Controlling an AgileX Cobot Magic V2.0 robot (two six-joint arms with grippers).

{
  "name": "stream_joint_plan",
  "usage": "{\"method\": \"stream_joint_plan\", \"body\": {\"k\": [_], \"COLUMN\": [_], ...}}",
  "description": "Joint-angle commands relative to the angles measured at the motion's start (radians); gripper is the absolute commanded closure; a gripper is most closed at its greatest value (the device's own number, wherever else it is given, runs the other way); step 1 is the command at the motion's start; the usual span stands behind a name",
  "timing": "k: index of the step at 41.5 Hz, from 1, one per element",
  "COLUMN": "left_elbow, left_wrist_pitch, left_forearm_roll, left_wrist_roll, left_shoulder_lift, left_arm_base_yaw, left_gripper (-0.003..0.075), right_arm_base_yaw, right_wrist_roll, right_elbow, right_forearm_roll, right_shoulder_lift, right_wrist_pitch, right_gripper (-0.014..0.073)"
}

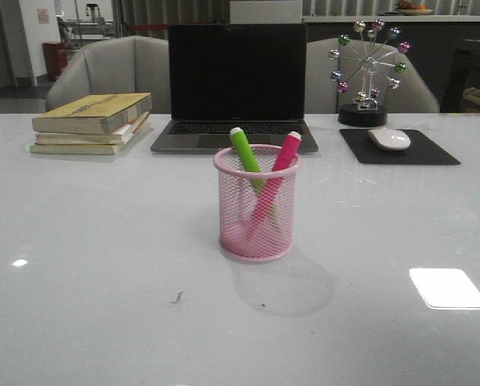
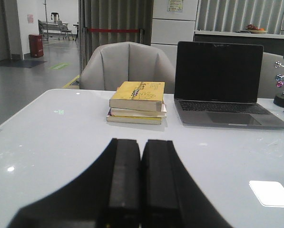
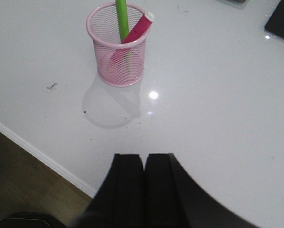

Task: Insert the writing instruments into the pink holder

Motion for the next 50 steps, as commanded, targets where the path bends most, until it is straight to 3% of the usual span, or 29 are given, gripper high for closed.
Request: {"method": "stream_joint_plan", "body": {"k": [1,21,26,35,42,50], "left_elbow": [0.006,0.006,0.006,0.006,0.006,0.006], "left_wrist_pitch": [-0.090,-0.090,-0.090,-0.090,-0.090,-0.090], "left_forearm_roll": [-0.009,-0.009,-0.009,-0.009,-0.009,-0.009], "left_wrist_roll": [-0.006,-0.006,-0.006,-0.006,-0.006,-0.006], "left_shoulder_lift": [-0.019,-0.019,-0.019,-0.019,-0.019,-0.019], "left_arm_base_yaw": [-0.010,-0.010,-0.010,-0.008,-0.008,-0.008], "left_gripper": [0.0629,0.0629,0.0629,0.0629,0.0629,0.0629], "right_arm_base_yaw": [-0.007,-0.009,-0.106,-0.364,-0.440,-0.484], "right_wrist_roll": [-0.010,-0.010,-0.019,-0.018,-0.018,-0.018], "right_elbow": [-0.027,-0.022,0.026,0.241,0.442,0.600], "right_forearm_roll": [-0.009,-0.009,-0.043,-0.043,-0.016,0.034], "right_shoulder_lift": [-0.003,-0.017,-0.088,-0.352,-0.530,-0.679], "right_wrist_pitch": [-0.068,-0.066,-0.129,-0.410,-0.597,-0.692], "right_gripper": [0.0538,0.0538,0.0538,0.0538,0.0538,0.0538]}}
